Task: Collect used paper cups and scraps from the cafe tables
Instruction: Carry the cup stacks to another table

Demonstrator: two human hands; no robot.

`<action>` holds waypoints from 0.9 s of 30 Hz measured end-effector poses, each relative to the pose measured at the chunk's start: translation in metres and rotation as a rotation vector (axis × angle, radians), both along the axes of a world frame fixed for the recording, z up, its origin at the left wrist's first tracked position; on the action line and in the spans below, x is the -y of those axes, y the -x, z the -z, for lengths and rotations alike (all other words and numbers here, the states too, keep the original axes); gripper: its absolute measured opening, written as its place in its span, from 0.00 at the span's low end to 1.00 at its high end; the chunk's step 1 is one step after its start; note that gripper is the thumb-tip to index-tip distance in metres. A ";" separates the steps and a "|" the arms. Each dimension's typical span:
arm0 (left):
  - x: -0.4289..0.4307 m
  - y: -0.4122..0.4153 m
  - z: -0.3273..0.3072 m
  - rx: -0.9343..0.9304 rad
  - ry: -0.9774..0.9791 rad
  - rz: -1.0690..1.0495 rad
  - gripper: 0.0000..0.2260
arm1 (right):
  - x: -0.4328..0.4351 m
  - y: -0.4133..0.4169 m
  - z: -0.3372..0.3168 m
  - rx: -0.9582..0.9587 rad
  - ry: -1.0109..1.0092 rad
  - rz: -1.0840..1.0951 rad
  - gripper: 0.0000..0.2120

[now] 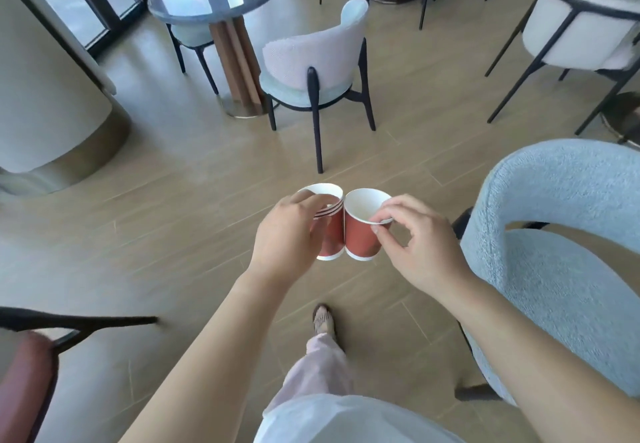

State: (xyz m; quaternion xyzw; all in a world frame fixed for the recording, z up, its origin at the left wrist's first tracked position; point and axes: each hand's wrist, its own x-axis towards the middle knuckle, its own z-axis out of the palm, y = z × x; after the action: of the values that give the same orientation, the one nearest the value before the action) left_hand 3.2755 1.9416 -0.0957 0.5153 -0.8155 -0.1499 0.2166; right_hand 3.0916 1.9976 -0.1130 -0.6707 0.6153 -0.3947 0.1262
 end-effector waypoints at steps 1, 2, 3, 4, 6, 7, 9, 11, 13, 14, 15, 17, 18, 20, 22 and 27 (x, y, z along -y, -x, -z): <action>0.019 0.004 0.002 -0.003 0.006 -0.006 0.13 | 0.021 0.004 0.001 0.000 0.000 -0.004 0.03; 0.038 0.007 0.003 -0.008 0.011 -0.014 0.13 | 0.042 0.007 0.001 -0.002 -0.001 -0.010 0.03; 0.060 0.010 0.005 -0.016 0.012 -0.024 0.13 | 0.065 0.011 0.001 -0.008 -0.001 -0.019 0.03; 0.082 0.014 0.006 -0.026 0.010 -0.034 0.13 | 0.089 0.014 0.001 -0.017 0.002 -0.028 0.03; 0.128 0.020 0.006 -0.039 0.004 -0.043 0.13 | 0.137 0.020 -0.001 -0.038 0.010 -0.044 0.04; 0.153 0.024 0.005 -0.042 0.003 -0.039 0.13 | 0.162 0.024 -0.004 -0.044 0.013 -0.046 0.04; 0.202 0.034 -0.002 -0.033 0.012 -0.023 0.13 | 0.210 0.036 -0.012 -0.044 0.011 -0.042 0.04; 0.248 0.045 -0.008 -0.029 0.034 -0.005 0.14 | 0.252 0.049 -0.017 -0.043 0.011 -0.030 0.04; 0.292 0.061 -0.013 -0.028 0.044 0.021 0.15 | 0.291 0.063 -0.022 -0.039 0.011 -0.006 0.03; 0.313 0.072 -0.014 -0.024 0.044 0.033 0.15 | 0.308 0.072 -0.023 -0.036 0.012 0.009 0.03; 0.332 0.083 -0.015 -0.020 0.042 0.046 0.15 | 0.324 0.081 -0.023 -0.034 0.014 0.027 0.03; 0.364 0.107 -0.015 -0.019 0.035 0.086 0.14 | 0.351 0.101 -0.021 -0.030 0.015 0.073 0.03; 0.380 0.119 -0.014 -0.026 0.031 0.112 0.14 | 0.365 0.112 -0.019 -0.031 0.015 0.104 0.03; 0.413 0.146 -0.012 -0.034 0.022 0.163 0.13 | 0.391 0.135 -0.015 -0.038 0.013 0.164 0.04; 0.448 0.175 -0.008 -0.021 0.023 0.194 0.13 | 0.421 0.163 -0.010 -0.041 0.007 0.199 0.04; 0.538 0.261 -0.003 -0.007 0.016 0.229 0.13 | 0.506 0.245 -0.001 -0.026 0.005 0.240 0.05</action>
State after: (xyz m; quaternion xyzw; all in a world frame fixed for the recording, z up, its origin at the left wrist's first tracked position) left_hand 3.0150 1.4037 -0.0931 0.4166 -0.8694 -0.1689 0.2052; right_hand 2.8465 1.4911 -0.1116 -0.5978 0.6915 -0.3997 0.0682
